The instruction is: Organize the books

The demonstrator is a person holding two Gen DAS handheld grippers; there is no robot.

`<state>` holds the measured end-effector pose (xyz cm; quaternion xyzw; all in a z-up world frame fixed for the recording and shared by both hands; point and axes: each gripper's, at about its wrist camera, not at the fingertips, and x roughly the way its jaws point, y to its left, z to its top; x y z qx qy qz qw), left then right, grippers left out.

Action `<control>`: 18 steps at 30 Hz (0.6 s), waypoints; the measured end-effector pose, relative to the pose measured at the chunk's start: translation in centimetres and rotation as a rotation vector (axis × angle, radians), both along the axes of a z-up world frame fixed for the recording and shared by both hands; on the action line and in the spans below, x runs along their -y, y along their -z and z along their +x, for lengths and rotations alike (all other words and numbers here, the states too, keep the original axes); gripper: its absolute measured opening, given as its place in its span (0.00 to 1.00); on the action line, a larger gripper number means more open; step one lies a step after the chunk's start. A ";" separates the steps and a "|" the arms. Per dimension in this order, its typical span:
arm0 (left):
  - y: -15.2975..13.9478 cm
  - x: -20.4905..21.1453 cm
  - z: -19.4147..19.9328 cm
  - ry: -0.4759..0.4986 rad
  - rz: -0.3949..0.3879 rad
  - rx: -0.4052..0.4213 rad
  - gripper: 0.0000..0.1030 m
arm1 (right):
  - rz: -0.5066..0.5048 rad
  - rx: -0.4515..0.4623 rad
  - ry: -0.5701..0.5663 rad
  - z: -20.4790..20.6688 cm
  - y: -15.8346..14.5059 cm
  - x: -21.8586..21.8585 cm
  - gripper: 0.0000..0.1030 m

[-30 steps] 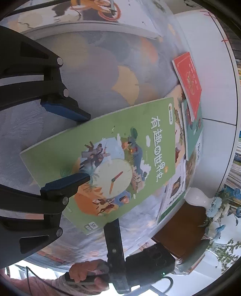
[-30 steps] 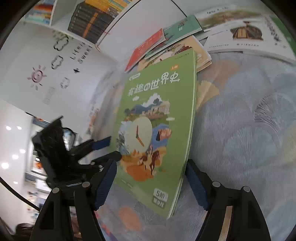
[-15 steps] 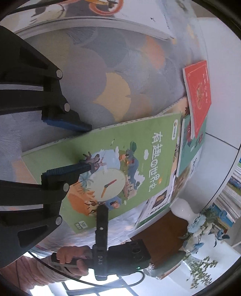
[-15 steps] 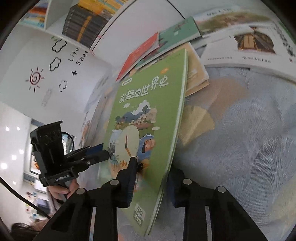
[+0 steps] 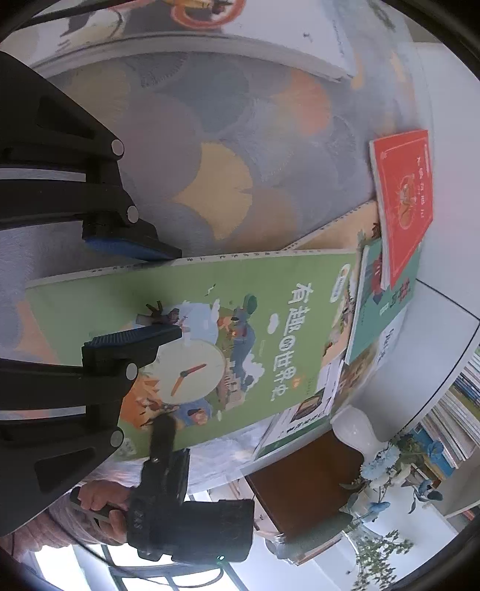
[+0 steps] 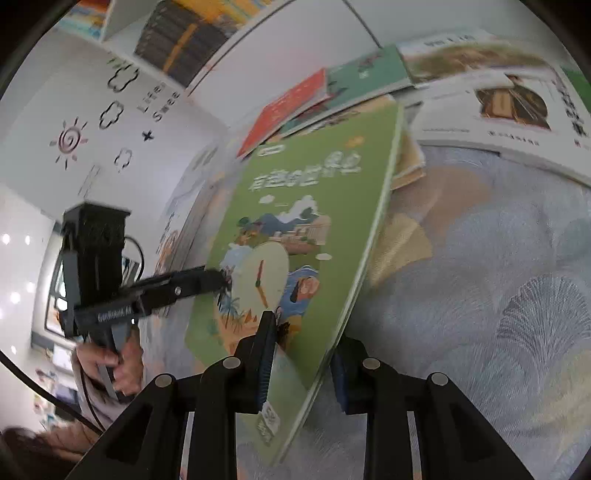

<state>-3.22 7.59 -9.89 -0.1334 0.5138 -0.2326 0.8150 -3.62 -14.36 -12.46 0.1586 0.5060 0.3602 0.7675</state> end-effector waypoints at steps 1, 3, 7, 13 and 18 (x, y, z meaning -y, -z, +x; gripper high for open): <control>-0.1 -0.1 -0.1 0.000 -0.004 0.002 0.29 | 0.011 0.011 -0.014 -0.5 -0.3 -0.2 0.25; -0.3 -0.1 -0.2 0.002 -0.009 0.006 0.30 | 0.011 0.024 -0.017 -0.7 -0.9 -0.6 0.25; -0.6 -0.2 -0.4 0.007 -0.016 0.004 0.30 | -0.034 0.096 -0.031 -1.9 -2.4 -1.6 0.25; -1.6 -0.4 -1.2 0.004 -0.007 0.036 0.32 | -0.037 0.138 -0.041 -2.9 -3.8 -2.6 0.25; -2.7 -0.9 -1.9 0.005 -0.018 0.060 0.32 | -0.055 0.181 -0.043 -4.0 -4.9 -3.0 0.25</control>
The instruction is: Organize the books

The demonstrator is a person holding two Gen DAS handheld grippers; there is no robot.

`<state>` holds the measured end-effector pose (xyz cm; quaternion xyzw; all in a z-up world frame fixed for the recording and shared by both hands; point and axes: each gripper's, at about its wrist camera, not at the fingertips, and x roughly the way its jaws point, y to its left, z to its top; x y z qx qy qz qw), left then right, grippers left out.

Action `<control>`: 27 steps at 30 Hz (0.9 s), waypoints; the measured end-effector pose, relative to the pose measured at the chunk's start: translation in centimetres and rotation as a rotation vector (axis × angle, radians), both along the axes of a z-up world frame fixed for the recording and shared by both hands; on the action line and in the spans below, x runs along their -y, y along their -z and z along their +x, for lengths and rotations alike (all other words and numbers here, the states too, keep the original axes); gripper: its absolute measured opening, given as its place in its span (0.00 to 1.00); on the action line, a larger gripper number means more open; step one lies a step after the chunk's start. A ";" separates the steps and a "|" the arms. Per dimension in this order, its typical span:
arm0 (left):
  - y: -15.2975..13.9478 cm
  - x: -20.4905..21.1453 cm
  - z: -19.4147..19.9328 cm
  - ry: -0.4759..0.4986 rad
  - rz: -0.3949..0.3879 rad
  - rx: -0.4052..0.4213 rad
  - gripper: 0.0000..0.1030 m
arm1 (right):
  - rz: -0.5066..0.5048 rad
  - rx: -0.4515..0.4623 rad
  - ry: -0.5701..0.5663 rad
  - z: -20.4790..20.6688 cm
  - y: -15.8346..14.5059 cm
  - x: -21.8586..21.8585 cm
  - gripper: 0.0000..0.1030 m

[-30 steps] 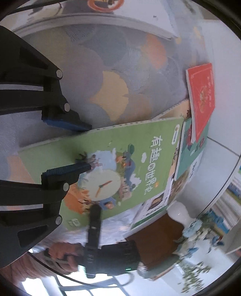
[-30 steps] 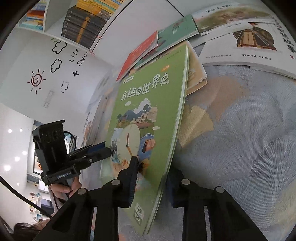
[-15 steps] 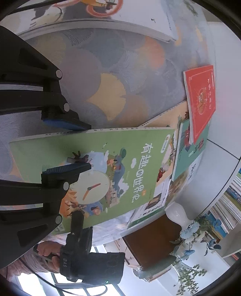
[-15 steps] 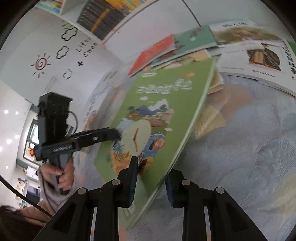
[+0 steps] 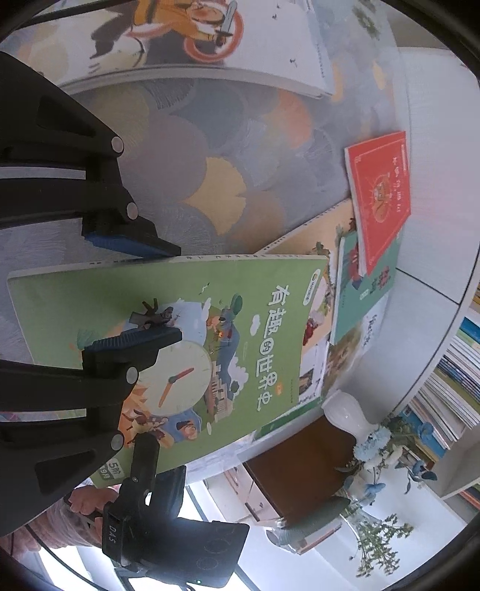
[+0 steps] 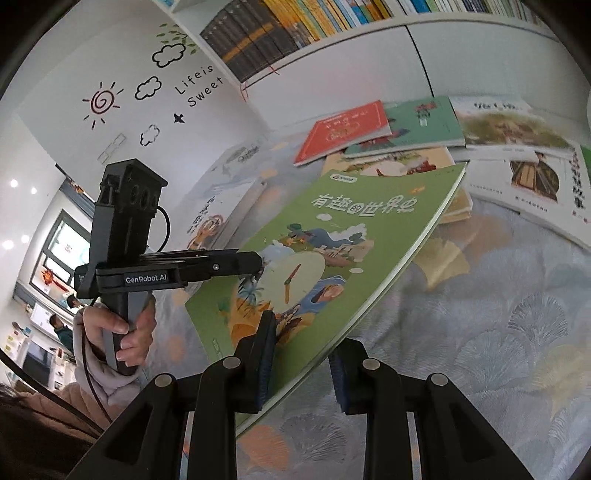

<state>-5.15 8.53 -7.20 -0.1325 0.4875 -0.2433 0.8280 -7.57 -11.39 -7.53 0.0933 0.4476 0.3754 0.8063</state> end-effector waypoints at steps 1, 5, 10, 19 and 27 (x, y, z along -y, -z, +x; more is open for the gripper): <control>-0.3 -0.2 -0.2 -0.001 -0.002 0.008 0.32 | 0.000 0.005 0.000 -0.1 -0.3 -0.1 0.25; -1.7 -1.2 -0.6 -0.010 -0.008 0.040 0.32 | -0.001 0.034 -0.002 -0.6 -1.6 -0.5 0.25; -3.6 -3.7 -0.8 -0.043 -0.021 0.080 0.32 | -0.017 0.091 -0.028 -0.7 -3.9 -2.6 0.25; -6.2 -10.0 -0.8 -0.119 0.009 0.135 0.33 | -0.012 0.148 -0.128 0.6 -6.5 -9.2 0.26; -5.0 -17.1 -0.9 -0.224 -0.009 0.129 0.33 | 0.017 0.113 -0.216 3.1 -5.8 -15.9 0.26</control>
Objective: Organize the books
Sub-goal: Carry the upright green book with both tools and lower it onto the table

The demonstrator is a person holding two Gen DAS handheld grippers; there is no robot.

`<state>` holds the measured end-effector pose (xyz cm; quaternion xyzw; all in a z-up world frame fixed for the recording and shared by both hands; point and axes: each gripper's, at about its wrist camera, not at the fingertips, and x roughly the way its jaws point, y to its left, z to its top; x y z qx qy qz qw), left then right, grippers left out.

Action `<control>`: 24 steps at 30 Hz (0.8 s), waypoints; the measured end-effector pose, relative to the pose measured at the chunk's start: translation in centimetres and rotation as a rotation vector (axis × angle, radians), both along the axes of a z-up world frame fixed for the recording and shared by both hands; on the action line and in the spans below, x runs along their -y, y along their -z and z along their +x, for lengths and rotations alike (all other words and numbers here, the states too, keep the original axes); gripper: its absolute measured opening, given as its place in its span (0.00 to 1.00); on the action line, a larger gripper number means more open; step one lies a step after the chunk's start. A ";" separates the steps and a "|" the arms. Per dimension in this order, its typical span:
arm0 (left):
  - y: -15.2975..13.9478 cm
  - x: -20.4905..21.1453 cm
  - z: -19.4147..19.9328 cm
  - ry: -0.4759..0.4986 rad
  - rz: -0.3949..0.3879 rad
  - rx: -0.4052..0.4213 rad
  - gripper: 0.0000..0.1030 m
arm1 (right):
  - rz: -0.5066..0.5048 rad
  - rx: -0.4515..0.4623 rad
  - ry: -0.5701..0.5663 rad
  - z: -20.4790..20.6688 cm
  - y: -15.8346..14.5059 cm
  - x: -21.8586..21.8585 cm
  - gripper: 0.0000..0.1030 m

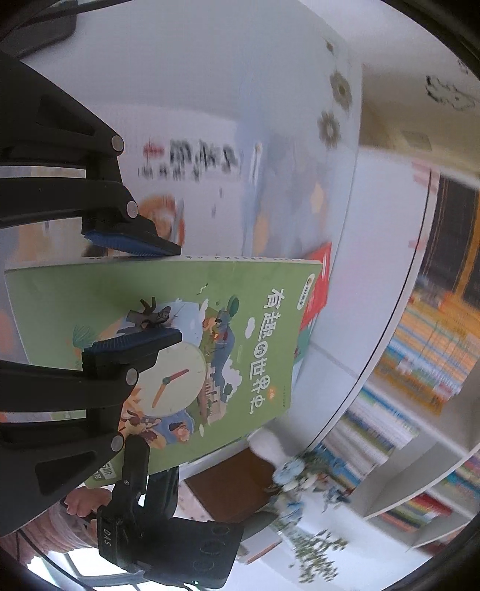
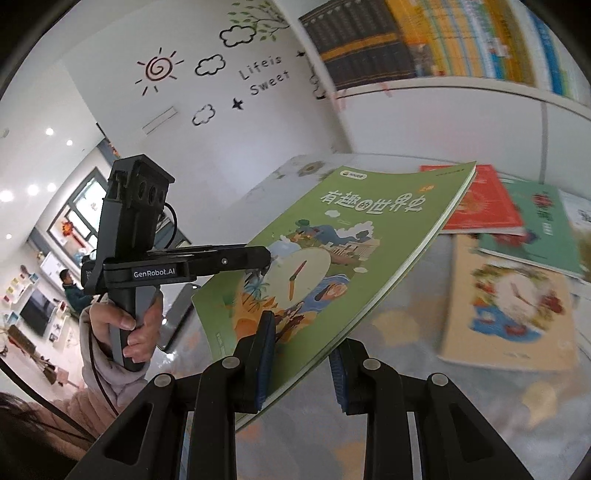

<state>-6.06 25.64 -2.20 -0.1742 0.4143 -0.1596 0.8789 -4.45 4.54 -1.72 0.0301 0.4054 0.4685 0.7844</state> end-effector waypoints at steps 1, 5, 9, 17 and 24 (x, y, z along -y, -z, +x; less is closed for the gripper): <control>0.3 -0.8 -0.1 -0.009 -0.003 -0.002 0.33 | 0.001 -0.007 -0.009 0.2 0.2 -0.8 0.26; 2.0 -4.1 -0.1 -0.046 -0.020 -0.026 0.33 | -0.002 -0.031 -0.052 1.2 1.3 -4.3 0.26; 3.8 -6.1 0.2 -0.092 -0.041 -0.052 0.33 | -0.003 -0.062 -0.068 2.1 3.1 -7.1 0.26; 6.5 -7.8 0.3 -0.120 -0.022 -0.106 0.33 | 0.013 -0.160 -0.056 3.1 6.4 -8.8 0.26; 5.9 -7.8 -0.3 -0.150 0.081 -0.084 0.38 | -0.001 -0.161 -0.058 3.4 7.7 -9.8 0.26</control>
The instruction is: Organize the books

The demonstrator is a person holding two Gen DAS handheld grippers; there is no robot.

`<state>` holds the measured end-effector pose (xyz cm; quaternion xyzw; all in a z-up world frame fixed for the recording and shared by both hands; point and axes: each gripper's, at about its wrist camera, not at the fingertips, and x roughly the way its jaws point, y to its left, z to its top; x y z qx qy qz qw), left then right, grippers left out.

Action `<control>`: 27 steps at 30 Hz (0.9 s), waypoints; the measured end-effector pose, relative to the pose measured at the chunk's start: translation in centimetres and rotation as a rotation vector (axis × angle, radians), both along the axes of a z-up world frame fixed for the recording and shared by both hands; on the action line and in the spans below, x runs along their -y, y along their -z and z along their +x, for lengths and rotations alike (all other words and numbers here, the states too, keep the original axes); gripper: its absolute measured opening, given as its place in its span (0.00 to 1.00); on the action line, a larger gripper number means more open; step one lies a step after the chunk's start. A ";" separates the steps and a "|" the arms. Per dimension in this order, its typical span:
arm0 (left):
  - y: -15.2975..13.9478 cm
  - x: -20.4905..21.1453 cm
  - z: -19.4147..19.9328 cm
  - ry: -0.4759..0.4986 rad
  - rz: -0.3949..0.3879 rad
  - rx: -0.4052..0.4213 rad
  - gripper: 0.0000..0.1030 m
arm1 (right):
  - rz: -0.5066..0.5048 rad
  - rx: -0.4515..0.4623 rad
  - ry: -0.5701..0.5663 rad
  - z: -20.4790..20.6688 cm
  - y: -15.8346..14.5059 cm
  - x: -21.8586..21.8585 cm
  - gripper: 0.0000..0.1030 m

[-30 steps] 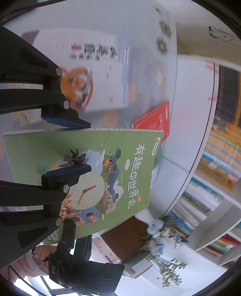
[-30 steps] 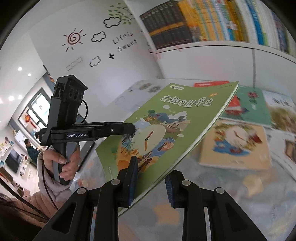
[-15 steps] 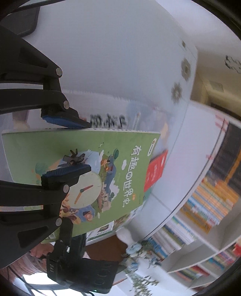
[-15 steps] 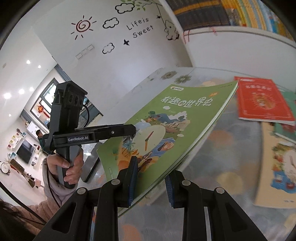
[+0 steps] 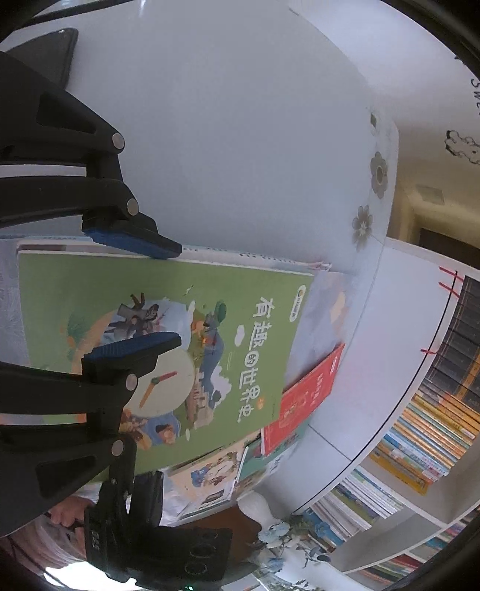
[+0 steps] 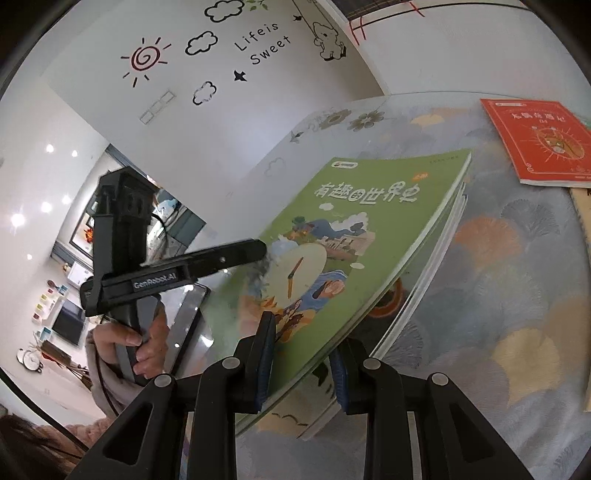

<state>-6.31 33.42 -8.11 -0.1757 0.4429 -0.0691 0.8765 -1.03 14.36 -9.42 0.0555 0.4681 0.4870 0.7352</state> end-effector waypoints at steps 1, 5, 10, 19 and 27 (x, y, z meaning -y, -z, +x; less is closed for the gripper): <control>0.0 0.1 0.0 0.001 0.011 -0.001 0.38 | -0.009 -0.005 0.005 0.1 0.4 -0.1 0.26; 0.0 0.4 0.1 0.004 0.032 0.000 0.38 | 0.022 -0.066 0.016 0.9 1.1 0.3 0.26; -0.1 0.3 -0.1 -0.006 0.042 -0.006 0.38 | 0.003 -0.036 0.014 0.3 0.8 -0.1 0.27; -0.1 0.5 -0.2 -0.016 0.052 -0.012 0.39 | 0.009 -0.066 0.021 0.8 1.3 -0.4 0.28; 0.0 -0.6 -0.2 -0.063 0.050 -0.007 0.39 | -0.049 -0.034 0.020 0.1 0.6 -1.7 0.49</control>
